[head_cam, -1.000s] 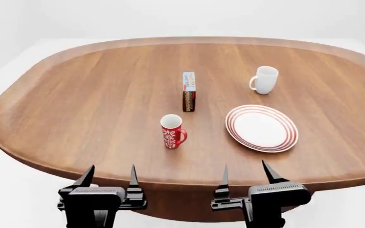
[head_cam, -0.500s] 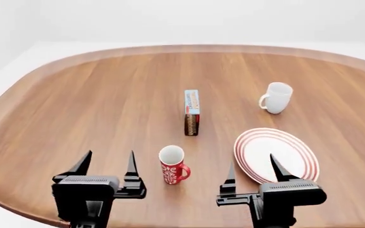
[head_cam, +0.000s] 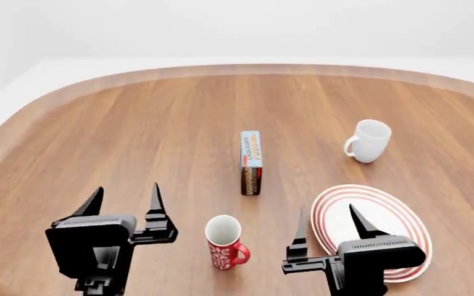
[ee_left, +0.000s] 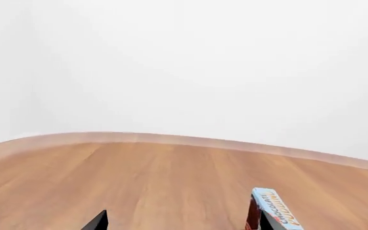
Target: Pick up the red mug and put it on the plate
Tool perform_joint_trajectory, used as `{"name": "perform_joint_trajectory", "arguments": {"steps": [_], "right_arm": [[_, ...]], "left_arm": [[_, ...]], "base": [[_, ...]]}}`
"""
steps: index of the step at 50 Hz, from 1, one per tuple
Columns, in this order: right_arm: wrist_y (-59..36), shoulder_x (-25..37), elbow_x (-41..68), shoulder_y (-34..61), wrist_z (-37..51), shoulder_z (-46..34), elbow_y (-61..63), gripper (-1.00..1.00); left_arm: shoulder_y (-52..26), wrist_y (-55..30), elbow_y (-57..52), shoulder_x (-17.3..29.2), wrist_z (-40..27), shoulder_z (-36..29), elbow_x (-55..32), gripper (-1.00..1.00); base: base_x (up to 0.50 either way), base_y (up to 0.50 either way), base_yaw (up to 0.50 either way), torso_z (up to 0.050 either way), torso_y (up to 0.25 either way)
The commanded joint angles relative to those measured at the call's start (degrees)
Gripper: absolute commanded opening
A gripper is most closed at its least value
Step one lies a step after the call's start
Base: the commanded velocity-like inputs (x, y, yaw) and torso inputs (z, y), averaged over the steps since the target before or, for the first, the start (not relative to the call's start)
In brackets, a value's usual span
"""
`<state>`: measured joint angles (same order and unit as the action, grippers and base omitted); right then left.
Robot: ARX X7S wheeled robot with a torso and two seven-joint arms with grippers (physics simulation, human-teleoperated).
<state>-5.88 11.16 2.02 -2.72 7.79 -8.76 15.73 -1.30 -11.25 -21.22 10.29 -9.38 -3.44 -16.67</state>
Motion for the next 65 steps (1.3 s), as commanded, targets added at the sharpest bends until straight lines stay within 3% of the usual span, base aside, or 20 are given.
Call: {"name": "perform_joint_trajectory", "arguments": {"steps": [1,13,20,27,49,65], "right_arm": [[-4.56,4.64,4.79,-3.42,-5.64,-0.54,4.82,1.00],[-13.04,10.06,12.65,-6.23,-11.18,0.37,14.99,1.00],[-17.73,13.26,15.00,-6.78,-13.94,-1.16,19.45,1.00],[-18.41,14.11,15.74,-7.09,-14.25,-0.93,20.71,1.00],[-26.07,17.79,15.70,-4.71,-16.45,-5.16,19.94,1.00],[-26.43,15.26,18.12,3.95,-20.00,-5.64,8.68,1.00]], "left_arm": [[-3.54,-2.58,-1.11,0.34,-3.23,5.30,-4.37,1.00],[-6.73,-6.04,-6.17,2.55,-7.26,13.93,-11.55,1.00],[-7.62,-6.38,-6.60,2.72,-8.84,15.67,-12.61,1.00],[-7.35,-4.49,-14.98,1.90,-13.99,24.88,-19.11,1.00],[-8.82,-4.20,-12.04,1.92,-15.05,24.26,-19.29,1.00],[-8.60,-3.99,-12.35,2.46,-15.33,24.27,-20.14,1.00]], "base": [[0.00,0.00,0.00,0.000,0.000],[0.00,0.00,0.00,0.000,0.000],[0.00,0.00,0.00,0.000,0.000],[0.00,0.00,0.00,0.000,0.000],[0.00,0.00,0.00,0.000,0.000],[0.00,0.00,0.00,0.000,0.000]]}}
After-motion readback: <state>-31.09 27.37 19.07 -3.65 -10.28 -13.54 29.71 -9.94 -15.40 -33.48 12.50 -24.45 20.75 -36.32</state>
